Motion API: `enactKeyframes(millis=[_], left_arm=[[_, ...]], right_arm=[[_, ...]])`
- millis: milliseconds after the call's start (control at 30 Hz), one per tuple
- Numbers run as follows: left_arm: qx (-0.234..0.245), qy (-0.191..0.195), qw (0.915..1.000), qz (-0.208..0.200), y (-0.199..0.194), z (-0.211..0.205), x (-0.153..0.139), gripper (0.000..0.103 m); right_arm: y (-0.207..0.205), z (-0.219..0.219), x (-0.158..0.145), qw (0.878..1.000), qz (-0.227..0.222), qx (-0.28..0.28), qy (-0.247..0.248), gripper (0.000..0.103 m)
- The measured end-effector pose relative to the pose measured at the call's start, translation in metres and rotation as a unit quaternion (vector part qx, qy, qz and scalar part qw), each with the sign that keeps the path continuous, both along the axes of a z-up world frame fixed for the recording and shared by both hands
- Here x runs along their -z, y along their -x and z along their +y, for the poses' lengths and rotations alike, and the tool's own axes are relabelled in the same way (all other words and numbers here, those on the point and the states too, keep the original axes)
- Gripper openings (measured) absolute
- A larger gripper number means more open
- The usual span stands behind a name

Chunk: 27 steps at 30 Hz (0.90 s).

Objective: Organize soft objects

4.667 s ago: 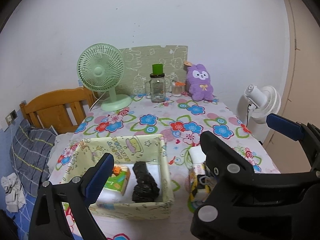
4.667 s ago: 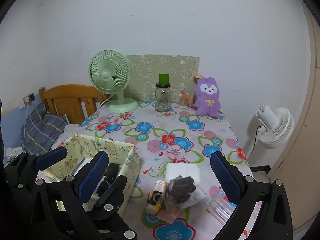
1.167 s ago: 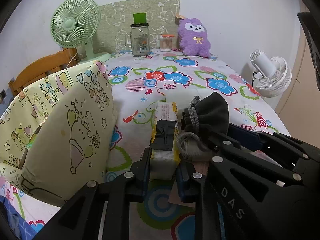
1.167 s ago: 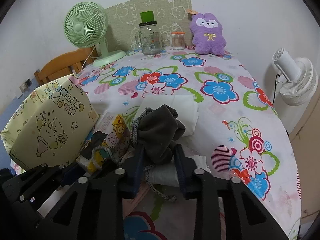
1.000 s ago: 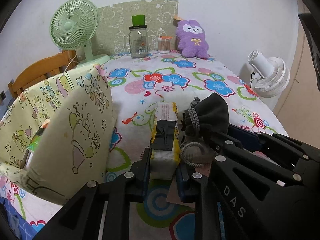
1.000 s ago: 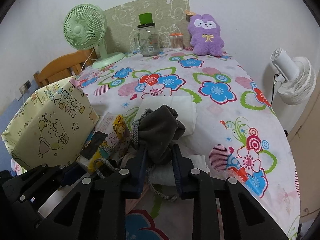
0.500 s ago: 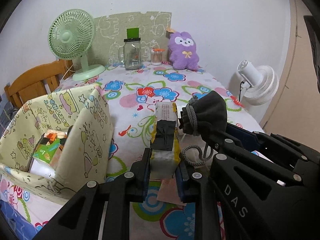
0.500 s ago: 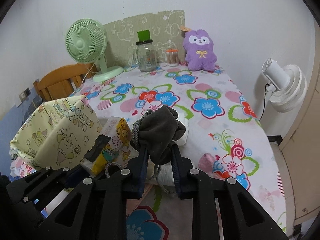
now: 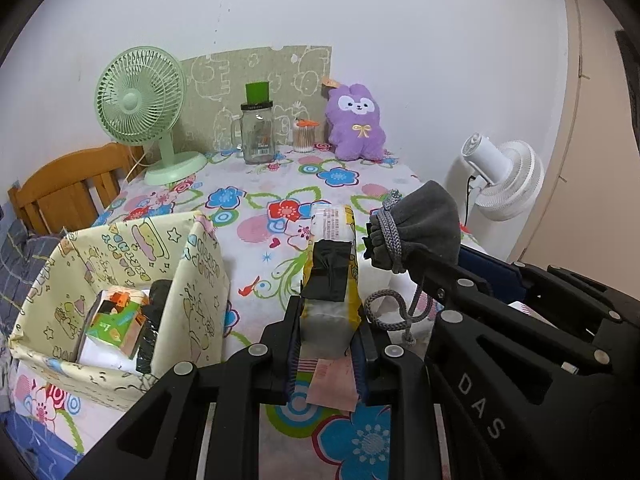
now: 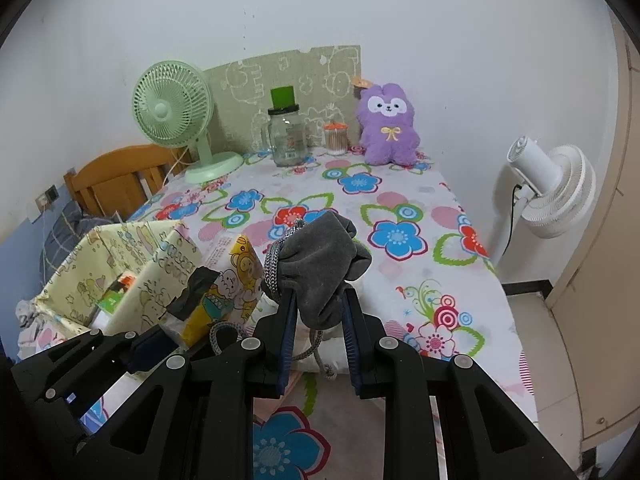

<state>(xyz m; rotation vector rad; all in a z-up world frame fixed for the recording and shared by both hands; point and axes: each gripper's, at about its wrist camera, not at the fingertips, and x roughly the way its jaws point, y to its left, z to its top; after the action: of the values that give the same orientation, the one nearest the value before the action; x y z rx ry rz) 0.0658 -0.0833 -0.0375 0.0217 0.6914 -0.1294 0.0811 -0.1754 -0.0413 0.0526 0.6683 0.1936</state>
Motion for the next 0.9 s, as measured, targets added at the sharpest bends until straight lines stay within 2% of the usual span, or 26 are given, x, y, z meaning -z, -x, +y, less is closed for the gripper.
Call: enactKeyframes(millis=[433, 900], left_arm=[[0.021, 0.0, 0.9993, -0.031, 0.014, 0.003, -0.039, 0.021], [0.034, -0.002, 0.9984, -0.045, 0.02, 0.015, -0.054, 0.021]], right_arm=[[0.017, 0.003, -0.043, 0.999, -0.032, 0.005, 0.002, 0.026], [0.027, 0.017, -0.063, 0.999, -0.047, 0.009, 0.013, 0.026]])
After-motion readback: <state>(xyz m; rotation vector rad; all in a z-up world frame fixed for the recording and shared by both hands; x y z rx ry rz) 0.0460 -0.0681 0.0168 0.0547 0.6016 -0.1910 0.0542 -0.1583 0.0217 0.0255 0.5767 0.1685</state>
